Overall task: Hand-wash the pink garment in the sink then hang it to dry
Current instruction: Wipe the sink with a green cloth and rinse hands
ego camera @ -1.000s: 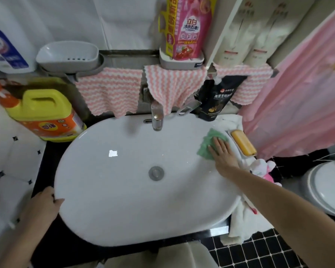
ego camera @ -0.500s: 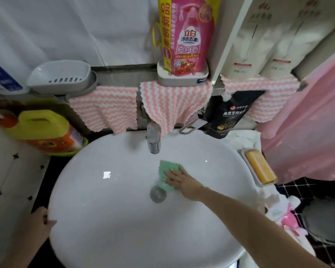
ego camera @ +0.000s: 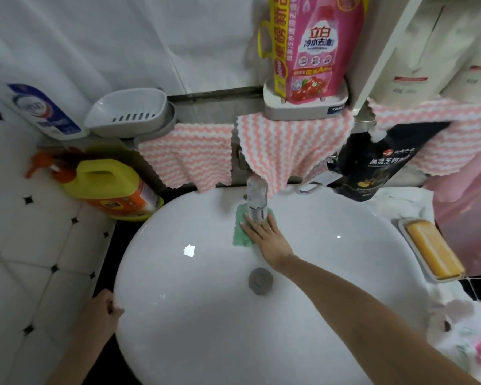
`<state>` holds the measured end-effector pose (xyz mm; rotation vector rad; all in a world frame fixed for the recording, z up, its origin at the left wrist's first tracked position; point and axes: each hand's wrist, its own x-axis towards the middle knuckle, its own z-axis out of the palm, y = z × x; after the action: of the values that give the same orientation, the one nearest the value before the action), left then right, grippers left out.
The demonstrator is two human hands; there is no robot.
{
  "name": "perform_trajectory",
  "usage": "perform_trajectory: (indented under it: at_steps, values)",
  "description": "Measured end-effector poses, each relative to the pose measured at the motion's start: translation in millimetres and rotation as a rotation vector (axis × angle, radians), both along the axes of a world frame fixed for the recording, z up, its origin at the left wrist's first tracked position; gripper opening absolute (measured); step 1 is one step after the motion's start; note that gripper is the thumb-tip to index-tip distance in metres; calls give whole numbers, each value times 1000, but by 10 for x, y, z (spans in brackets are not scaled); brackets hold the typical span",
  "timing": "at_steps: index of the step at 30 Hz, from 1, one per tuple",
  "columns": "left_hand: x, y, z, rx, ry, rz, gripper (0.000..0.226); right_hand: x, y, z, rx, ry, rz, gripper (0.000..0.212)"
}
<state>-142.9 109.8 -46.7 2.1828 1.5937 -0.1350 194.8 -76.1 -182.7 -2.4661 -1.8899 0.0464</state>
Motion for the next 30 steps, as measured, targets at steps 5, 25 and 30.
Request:
perform_trajectory:
  at_steps: [5, 25, 30]
  values:
    - [-4, -4, 46, -30, 3, -11, 29, -371, 215, -162, -129, -14, 455, 55]
    - [55, -88, 112, 174, 240, -200, 20, -1442, -216, 182, -95, 518, 135, 48]
    - [746, -780, -37, 190, 51, -693, 61, -1361, -905, 410, -266, 553, -168, 48]
